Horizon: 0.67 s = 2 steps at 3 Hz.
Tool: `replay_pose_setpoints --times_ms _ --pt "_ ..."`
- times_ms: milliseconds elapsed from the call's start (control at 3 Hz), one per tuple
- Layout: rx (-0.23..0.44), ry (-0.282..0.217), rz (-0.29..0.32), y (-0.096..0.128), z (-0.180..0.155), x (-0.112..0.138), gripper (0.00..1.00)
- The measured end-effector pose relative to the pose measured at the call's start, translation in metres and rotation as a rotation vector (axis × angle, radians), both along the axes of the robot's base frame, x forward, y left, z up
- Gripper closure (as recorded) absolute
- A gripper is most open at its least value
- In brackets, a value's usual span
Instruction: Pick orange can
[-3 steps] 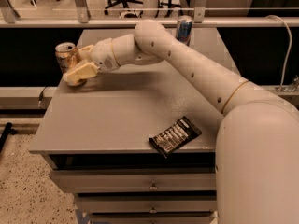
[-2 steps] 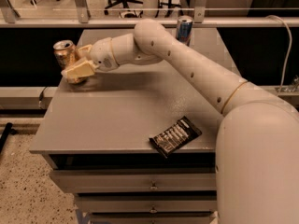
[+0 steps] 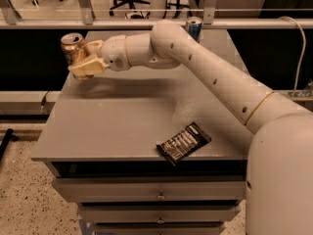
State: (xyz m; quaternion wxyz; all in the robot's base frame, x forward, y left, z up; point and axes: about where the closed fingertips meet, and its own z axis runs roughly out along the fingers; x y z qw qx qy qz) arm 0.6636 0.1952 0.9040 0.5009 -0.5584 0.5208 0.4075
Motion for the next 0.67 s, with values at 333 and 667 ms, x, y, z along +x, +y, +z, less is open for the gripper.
replay_pose_setpoints --times_ms 333,667 --pt "0.053 -0.065 -0.026 -0.024 0.027 -0.010 1.00" --pt "0.069 -0.090 -0.038 -0.035 0.035 -0.012 1.00"
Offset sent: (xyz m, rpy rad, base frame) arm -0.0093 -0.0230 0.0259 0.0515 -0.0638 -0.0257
